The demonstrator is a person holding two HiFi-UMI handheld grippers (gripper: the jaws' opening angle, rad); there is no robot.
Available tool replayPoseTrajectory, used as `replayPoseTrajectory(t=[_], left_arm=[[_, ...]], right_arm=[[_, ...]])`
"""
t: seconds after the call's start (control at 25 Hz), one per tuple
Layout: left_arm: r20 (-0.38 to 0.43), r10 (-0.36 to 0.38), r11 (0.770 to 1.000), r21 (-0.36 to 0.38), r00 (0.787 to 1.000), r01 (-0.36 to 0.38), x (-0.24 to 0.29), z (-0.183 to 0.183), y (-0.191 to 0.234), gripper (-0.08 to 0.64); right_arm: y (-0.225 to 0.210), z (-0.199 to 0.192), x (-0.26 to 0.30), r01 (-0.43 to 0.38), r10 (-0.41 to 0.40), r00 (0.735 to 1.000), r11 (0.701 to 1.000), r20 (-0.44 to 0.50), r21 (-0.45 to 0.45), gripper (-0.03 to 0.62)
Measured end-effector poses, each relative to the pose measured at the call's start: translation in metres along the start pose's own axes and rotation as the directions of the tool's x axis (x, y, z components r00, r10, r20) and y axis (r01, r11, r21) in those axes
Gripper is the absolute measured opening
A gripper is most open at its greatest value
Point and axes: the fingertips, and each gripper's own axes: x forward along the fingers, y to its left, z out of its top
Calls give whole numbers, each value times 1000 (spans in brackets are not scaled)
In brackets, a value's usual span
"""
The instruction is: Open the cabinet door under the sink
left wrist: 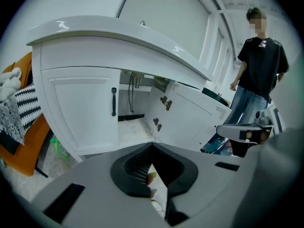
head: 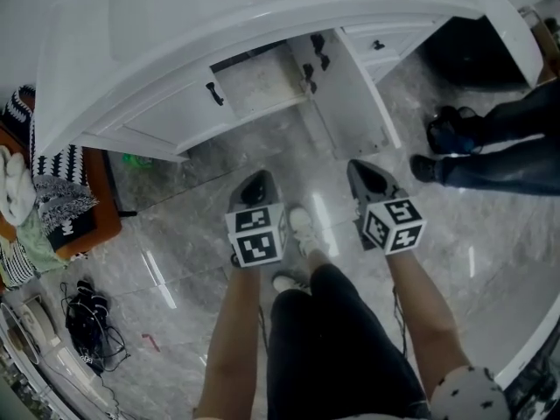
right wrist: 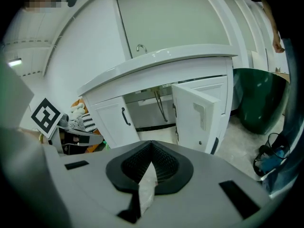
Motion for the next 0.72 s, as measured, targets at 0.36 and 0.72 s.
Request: replayPoseTrajectory(t=[0.36,0.72], left_arm=[[26,42,999,-13,999,-41,3,16,22,-3],[53,85,996,-6,995,-85,14,36,38,-2]], right_arm=[[35,16,25,-69,69,998,998,-7,-8,8],[65,39,46,-131,130,991,991,6,8,8]])
